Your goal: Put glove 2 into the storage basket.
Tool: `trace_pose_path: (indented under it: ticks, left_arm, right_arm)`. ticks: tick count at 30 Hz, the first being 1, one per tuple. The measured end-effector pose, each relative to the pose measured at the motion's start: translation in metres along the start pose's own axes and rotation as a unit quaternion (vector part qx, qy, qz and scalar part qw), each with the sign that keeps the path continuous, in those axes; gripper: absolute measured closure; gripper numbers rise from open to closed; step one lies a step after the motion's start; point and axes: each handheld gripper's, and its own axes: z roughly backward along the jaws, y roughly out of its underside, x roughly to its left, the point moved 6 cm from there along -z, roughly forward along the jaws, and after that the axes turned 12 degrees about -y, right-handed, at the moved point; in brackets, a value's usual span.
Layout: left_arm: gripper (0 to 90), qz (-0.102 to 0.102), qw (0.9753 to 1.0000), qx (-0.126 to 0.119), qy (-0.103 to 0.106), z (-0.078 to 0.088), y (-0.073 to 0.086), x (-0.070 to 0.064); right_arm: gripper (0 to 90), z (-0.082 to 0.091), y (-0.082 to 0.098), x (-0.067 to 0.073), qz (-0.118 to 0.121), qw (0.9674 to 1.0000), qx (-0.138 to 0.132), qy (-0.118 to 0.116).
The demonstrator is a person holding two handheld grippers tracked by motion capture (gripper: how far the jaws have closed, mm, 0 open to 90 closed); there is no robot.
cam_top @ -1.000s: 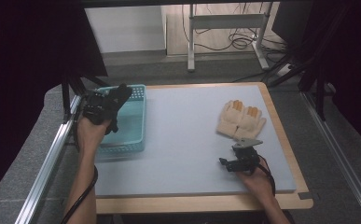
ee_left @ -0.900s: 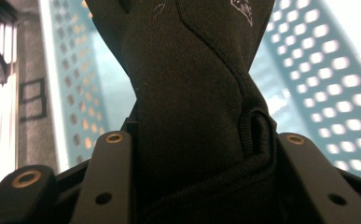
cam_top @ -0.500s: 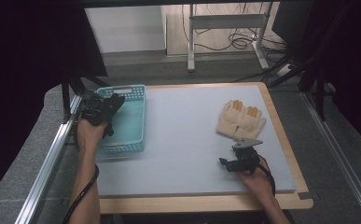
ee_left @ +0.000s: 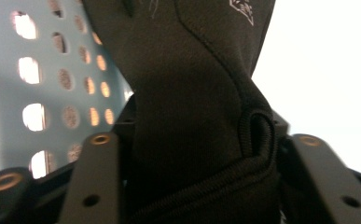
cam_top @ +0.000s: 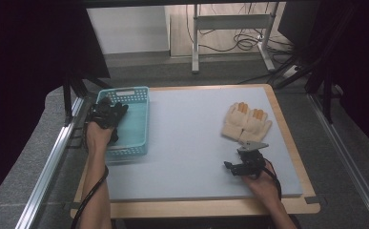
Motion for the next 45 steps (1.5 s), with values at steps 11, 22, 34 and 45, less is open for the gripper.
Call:
trace_pose_path:
  ticks: [11, 22, 34, 45]
  left_arm:
    - [9.1, -0.014, 0.9983, -0.043, 0.037, 0.018, -0.009, -0.006]
    - [4.9, 0.011, 0.9863, -0.110, 0.122, 0.042, -0.011, -0.011]
    - [3.3, -0.017, 0.9707, -0.172, 0.167, 0.071, -0.002, -0.035]
    - [5.9, -0.050, 0.9552, -0.210, 0.203, 0.098, 0.002, -0.062]
  right_arm:
    - [21.4, 0.000, 0.000, 0.000, 0.001, 1.0000, 0.000, 0.000]
    - [21.4, 0.000, 0.000, 0.000, 0.001, 1.0000, 0.000, 0.000]
    - [21.4, 0.000, 0.000, 0.000, 0.001, 1.0000, 0.000, 0.000]
    - [21.4, 0.000, 0.000, 0.000, 0.000, 1.0000, 0.001, 0.000]
